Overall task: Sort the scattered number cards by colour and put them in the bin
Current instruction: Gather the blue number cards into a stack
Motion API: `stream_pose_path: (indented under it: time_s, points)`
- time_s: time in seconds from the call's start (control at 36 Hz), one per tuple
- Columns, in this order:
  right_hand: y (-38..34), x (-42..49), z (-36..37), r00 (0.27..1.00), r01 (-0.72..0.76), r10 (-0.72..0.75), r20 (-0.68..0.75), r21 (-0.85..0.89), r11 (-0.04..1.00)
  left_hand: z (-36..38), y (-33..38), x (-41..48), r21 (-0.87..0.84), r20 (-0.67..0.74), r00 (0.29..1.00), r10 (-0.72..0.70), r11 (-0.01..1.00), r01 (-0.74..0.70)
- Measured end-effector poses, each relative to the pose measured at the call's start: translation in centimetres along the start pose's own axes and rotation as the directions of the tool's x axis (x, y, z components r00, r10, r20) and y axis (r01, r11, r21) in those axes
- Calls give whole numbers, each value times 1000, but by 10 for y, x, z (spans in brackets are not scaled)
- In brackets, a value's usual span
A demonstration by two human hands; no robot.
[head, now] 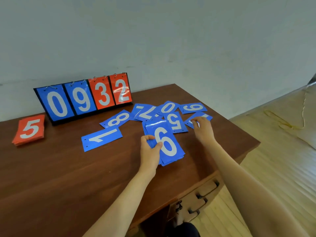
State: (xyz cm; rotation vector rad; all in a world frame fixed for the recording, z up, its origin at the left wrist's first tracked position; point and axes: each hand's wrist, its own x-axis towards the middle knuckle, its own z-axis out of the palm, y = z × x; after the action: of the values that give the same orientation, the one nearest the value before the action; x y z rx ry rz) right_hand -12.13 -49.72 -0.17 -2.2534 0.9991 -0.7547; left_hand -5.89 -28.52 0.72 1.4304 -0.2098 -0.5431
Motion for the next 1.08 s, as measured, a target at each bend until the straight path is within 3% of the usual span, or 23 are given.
stream_pose_path:
  time_s: [0.17,0.28,0.36,0.56,0.72,0.92,1.08]
  points:
    - [41,60,7,968,155,-108,228,-200,968,18,-4,26,10,7,1000,-3,1000,3]
    - [50,76,7,902,230,-55,427,-369,901,19,-10,33,55,12,1000,4,998,-5]
    - [55,75,4,863,228,5,504,-399,888,16,-12,34,60,11,1000,4,998,-5]
    - [50,36,-10,912,89,130,389,-496,863,-2,-14,20,68,7,1000,18,998,-18]
    - [24,-16,-14,907,-29,272,322,-596,803,-28,-10,-7,87,-16,998,55,995,-54]
    - [-12,-94,-3,922,-163,321,217,-533,830,-68,-3,-46,93,-52,997,57,994,-52]
    - [-61,-160,19,948,-118,272,168,-606,787,-106,-2,-78,63,-69,995,72,996,-68]
